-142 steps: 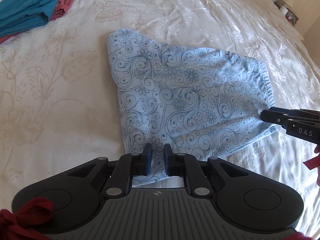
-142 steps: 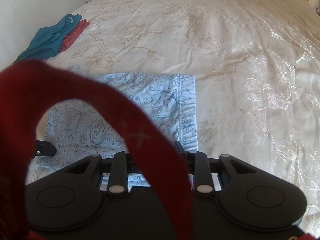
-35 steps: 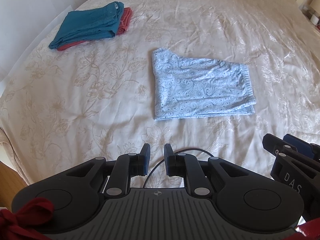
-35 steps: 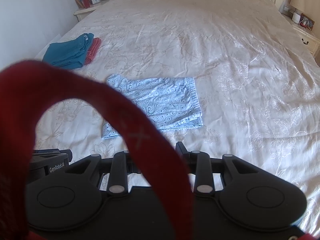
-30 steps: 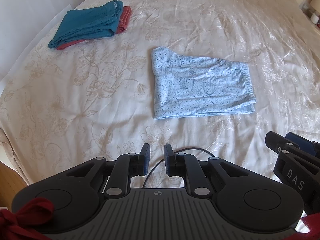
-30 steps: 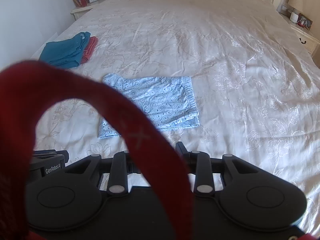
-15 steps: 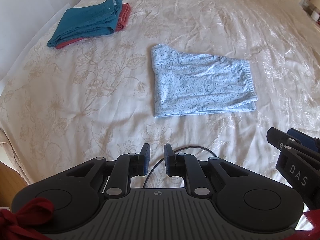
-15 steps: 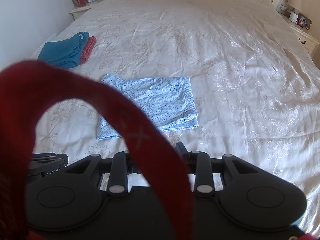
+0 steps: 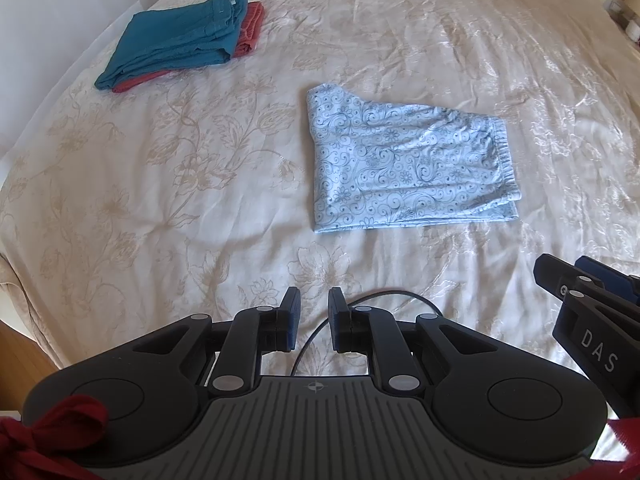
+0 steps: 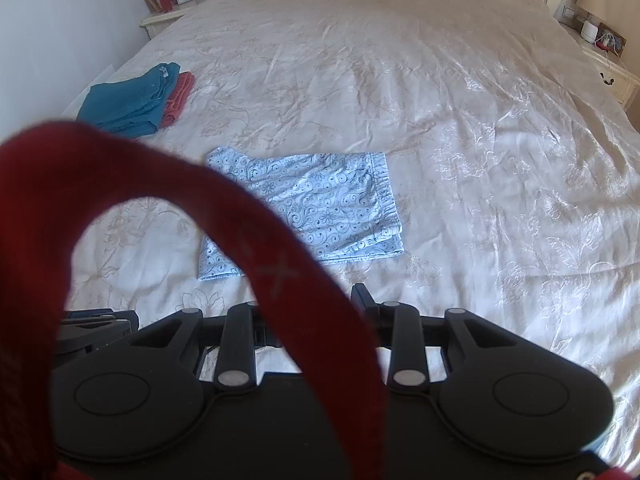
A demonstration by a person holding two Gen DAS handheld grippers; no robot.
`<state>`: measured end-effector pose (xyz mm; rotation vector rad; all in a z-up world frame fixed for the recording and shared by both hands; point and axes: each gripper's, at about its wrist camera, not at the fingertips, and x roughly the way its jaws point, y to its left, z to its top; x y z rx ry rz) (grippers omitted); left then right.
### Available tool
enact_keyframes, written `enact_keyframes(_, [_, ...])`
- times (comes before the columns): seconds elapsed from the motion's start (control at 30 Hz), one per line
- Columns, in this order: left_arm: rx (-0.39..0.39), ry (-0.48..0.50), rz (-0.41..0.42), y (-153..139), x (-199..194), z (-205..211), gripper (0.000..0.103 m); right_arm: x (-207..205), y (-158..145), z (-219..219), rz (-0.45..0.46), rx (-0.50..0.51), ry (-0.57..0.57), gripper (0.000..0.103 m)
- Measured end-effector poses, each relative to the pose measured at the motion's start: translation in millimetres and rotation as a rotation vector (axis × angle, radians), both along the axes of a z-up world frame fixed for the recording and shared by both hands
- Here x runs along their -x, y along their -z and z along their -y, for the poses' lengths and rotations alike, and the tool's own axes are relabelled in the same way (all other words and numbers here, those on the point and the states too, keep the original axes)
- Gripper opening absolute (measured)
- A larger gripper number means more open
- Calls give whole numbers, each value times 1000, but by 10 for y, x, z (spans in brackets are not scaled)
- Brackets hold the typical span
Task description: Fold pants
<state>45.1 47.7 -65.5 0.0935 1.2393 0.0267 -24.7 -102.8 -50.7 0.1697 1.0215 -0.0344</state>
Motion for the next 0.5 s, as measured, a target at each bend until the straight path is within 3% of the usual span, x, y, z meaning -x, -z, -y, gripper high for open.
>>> enact_keyframes(0.5, [4,-1,-14,28,-18,-62,15,-19,12,-43,-3,-4,3,42])
